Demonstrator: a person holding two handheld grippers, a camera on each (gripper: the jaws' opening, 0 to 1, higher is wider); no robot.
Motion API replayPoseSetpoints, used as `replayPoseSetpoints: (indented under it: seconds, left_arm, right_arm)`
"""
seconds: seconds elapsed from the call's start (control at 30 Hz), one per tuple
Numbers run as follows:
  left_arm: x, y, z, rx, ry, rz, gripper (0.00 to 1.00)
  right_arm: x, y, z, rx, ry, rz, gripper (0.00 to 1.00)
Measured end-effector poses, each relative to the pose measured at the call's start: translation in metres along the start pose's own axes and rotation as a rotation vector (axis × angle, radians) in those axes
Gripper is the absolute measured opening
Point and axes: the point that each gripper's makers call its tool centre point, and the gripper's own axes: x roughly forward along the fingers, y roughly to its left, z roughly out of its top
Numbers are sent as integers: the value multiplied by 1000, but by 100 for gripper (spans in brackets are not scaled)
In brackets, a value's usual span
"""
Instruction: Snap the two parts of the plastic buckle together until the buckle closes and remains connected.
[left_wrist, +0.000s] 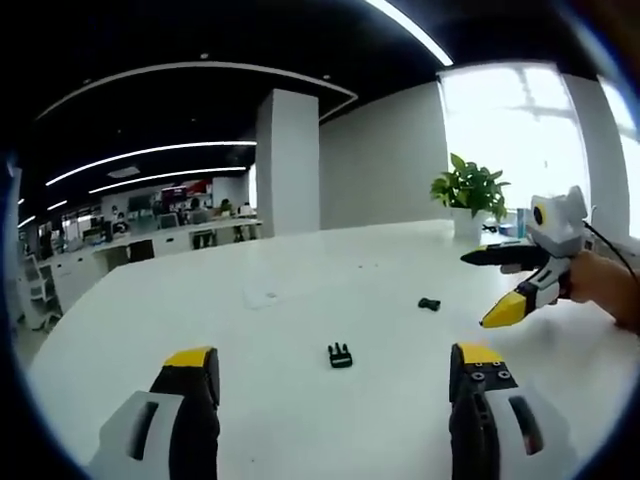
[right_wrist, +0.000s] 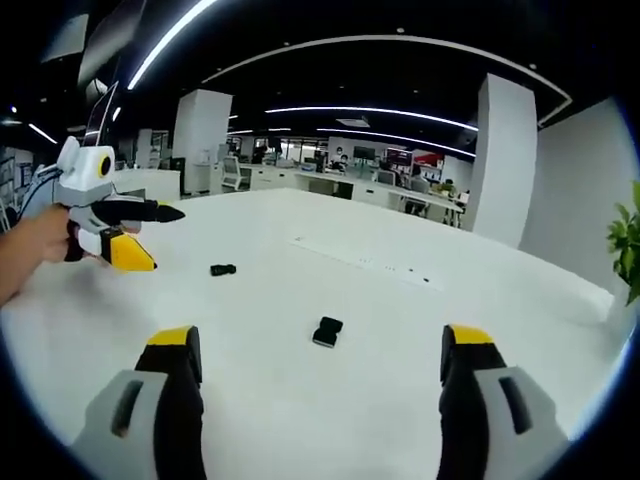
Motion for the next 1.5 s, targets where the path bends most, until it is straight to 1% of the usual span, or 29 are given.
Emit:
replayPoseSetpoints:
  seconds: [0.17,0.3,0.4,0.53,0.63,0.77,0.83,0.9,1.0,1.13,1.27,1.3,1.37,1.5]
  left_arm:
    - [2,-1,-6,20,20,-2,96]
    - [5,6,-4,21,20,27,96]
    - [7,8,1,14,9,31,96]
    - [11,6,1,7,2,22,96]
    - [13,3,-2,13,12,9,96]
    - [14,5,-2,9,15,7,95]
    - [14,7,-3,3,17,8,94]
    - [14,9,-5,-13,22,6,94]
    - [15,13,-1,-20,18,15,92]
    - [17,16,1,-29,13,20,92]
    - [21,16,1,-26,19,20,92]
    - [22,18,2,-34,16,32,91]
    - [23,17,3,-40,15,28,90]
    - [25,15,3,-25,22,21,87]
  right_arm:
    - [5,0,-1,-10,4,1,97]
    - [9,-3,-1,-10,5,-13,97]
    - [13,-6,0,3,3,-16,96]
    - [15,-9,0,4,4,-22,95]
    - [16,-12,-2,10,7,-28,94]
    - [17,-14,-3,12,10,-33,94]
    - [18,-17,-1,7,5,-46,94]
    - [20,-19,2,22,0,-46,93]
    - [24,-19,4,31,-2,-41,91]
    - [25,-18,2,22,4,-33,91]
    - [26,-23,1,22,10,-36,91]
    - [26,-24,2,22,9,-39,91]
    - [26,-27,3,26,4,-43,90]
    - [31,-28,4,22,6,-44,90]
